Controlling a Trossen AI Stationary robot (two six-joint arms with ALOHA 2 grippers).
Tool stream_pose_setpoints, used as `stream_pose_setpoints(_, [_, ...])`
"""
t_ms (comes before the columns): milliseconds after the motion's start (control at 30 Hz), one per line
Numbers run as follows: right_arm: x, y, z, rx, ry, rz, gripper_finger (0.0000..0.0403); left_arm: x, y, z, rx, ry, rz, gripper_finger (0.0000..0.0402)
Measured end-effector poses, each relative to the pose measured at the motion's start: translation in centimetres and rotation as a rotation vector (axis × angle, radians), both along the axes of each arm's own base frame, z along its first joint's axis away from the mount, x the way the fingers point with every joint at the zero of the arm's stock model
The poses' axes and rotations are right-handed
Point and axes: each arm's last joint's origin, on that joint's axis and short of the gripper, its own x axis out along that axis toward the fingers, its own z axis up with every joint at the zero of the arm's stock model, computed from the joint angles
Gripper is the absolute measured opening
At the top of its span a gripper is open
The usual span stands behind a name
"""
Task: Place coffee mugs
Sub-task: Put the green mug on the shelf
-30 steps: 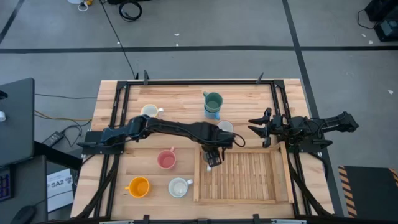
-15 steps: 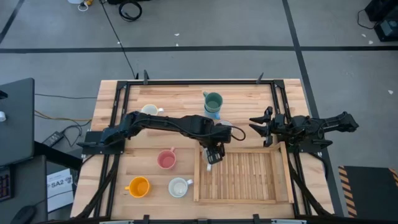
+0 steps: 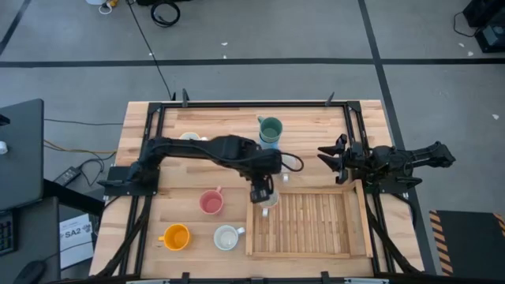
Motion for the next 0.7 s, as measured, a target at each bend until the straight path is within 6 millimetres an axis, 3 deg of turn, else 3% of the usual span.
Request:
stream_pose_setpoints(333, [0.2,0.0,2.9,0.058,-0.016,-0.017,0.0135,-5.4,-0.6,4.1,0.21,0.023,0.03,0.0176])
stream_pose_setpoints(433, [0.7,0.0,4.4,0.043,0.002,-0.022,0.0135,-6.4,-1.2,3.2,0.213,0.042,0.005,0.0176])
stream_pose_setpoints(533, [1.4,0.0,6.1,0.043,0.025,-0.052,0.0135,-7.8,-1.5,1.1,0.206,0.061,-0.007,0.0176])
stream_pose_setpoints(700, [3.5,-0.3,8.7,0.033,0.151,-0.155,0.0135,-10.9,-0.8,-2.3,0.14,0.018,0.011,0.0176])
